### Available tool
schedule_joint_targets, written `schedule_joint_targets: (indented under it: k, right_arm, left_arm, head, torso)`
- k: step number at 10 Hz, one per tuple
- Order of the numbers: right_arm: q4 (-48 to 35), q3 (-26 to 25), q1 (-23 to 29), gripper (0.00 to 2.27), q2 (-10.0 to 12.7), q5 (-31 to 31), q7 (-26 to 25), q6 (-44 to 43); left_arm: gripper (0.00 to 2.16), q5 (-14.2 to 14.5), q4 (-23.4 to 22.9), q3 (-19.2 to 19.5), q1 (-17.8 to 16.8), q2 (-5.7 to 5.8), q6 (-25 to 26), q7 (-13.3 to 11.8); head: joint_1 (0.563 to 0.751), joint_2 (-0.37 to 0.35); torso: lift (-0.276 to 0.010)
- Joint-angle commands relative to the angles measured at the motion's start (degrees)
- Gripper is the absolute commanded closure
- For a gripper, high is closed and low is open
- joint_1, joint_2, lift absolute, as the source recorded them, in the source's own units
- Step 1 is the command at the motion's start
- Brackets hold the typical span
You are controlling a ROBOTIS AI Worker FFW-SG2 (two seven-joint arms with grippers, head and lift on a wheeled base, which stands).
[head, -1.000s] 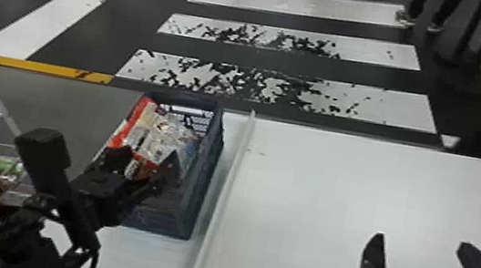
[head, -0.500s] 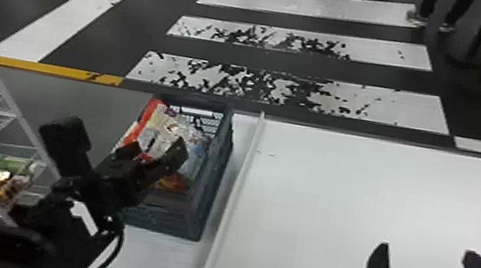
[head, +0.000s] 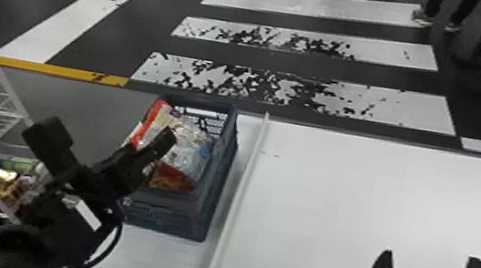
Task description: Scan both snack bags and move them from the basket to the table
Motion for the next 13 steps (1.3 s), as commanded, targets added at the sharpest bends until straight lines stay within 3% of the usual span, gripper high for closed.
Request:
schedule_joint_targets:
  k: [1, 3, 4, 6, 8, 10, 12, 13]
  right_arm:
    - [0.3, 0.0, -0.1, 0.08, -0.5, -0.2, 0.0, 0.0]
    - [0.3, 0.0, 0.1, 0.08, -0.8, -0.2, 0.0, 0.0]
    - [0.3, 0.1, 0.2, 0.08, -0.8, -0.2, 0.0, 0.0]
    - [0.7, 0.9, 0.0, 0.08, -0.8, 0.2, 0.0, -0.2]
    - [1.0, 1.4, 0.1, 0.08, -0.8, 0.4, 0.0, -0.2]
    - [1.0, 1.3, 0.6, 0.08, -0.8, 0.5, 0.0, -0.3]
    - [1.3, 1.3, 0.7, 0.08, -0.8, 0.5, -0.1, -0.5]
    - [1.5, 1.3, 0.6, 0.08, -0.8, 0.5, -0.5, -0.7]
  left_arm:
    - [0.15, -0.7, 0.0, 0.1, -0.3, -0.11, -0.7, 0.8]
    - [0.15, -4.7, -0.6, -0.8, -0.6, 0.07, -1.8, 2.6]
    - [0.15, -4.3, -0.5, -0.6, -0.5, 0.33, -2.1, 3.8]
    - [0.16, 0.8, -0.1, 0.5, -0.7, 0.07, -2.0, 4.2]
    - [0.19, 3.7, 1.6, 0.7, -2.2, -0.02, -1.8, 5.3]
    - [0.19, 4.9, 3.4, -0.1, -3.9, -0.55, -1.8, 8.6]
    - [0.19, 8.0, 3.6, -0.8, -4.6, -1.34, -1.8, 11.9]
    - [0.19, 12.3, 3.7, -0.5, -4.8, -1.43, -1.6, 13.0]
  head:
    - [0.695, 0.227]
    - [0.695, 0.24]
    - [0.695, 0.245]
    - [0.695, 0.259]
    - [0.695, 0.27]
    - [0.695, 0.275]
    - [0.695, 0.273]
    - [0.695, 0.268]
  torso:
    - [-0.098]
    - [-0.098]
    - [-0.098]
    - [-0.098]
    - [-0.098]
    - [-0.098]
    - [-0.098]
    - [-0.098]
